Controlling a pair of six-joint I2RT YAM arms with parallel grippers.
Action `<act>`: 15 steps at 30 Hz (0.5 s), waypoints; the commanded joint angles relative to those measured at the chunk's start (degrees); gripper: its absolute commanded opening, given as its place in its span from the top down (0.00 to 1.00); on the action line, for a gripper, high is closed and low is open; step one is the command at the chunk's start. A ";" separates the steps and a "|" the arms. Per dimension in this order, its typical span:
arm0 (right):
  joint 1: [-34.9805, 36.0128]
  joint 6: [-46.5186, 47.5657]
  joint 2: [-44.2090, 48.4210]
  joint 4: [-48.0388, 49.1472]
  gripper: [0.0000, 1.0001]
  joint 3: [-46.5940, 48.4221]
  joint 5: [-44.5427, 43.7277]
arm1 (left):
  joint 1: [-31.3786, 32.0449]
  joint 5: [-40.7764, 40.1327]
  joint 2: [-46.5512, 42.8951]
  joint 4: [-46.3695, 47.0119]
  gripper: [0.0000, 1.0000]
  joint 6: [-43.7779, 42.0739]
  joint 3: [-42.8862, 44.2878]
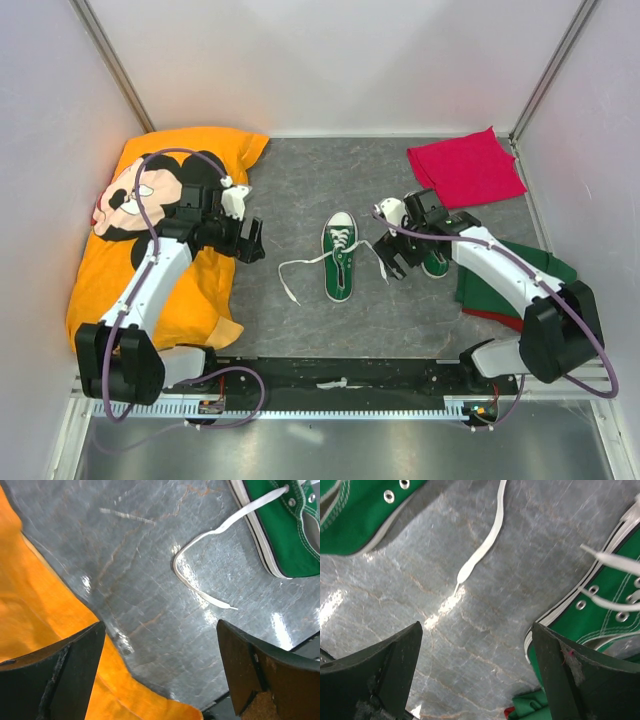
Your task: Tie the shoes
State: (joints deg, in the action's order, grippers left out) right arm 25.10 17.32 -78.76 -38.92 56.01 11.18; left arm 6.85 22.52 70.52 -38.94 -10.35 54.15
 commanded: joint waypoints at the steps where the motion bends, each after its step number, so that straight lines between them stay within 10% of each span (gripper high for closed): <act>1: 0.03 1.40 -3.40 0.33 0.02 4.98 0.42 | 1.40 2.95 -1.35 -1.83 0.01 -11.16 4.99; 15: 0.03 2.63 -14.66 0.24 0.02 9.82 1.30 | 16.88 14.30 7.77 -9.14 0.18 -58.90 1.65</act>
State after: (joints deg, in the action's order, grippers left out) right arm 25.10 19.94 -91.55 -38.85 62.96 12.21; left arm 22.41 33.45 73.52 -47.05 -53.34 54.94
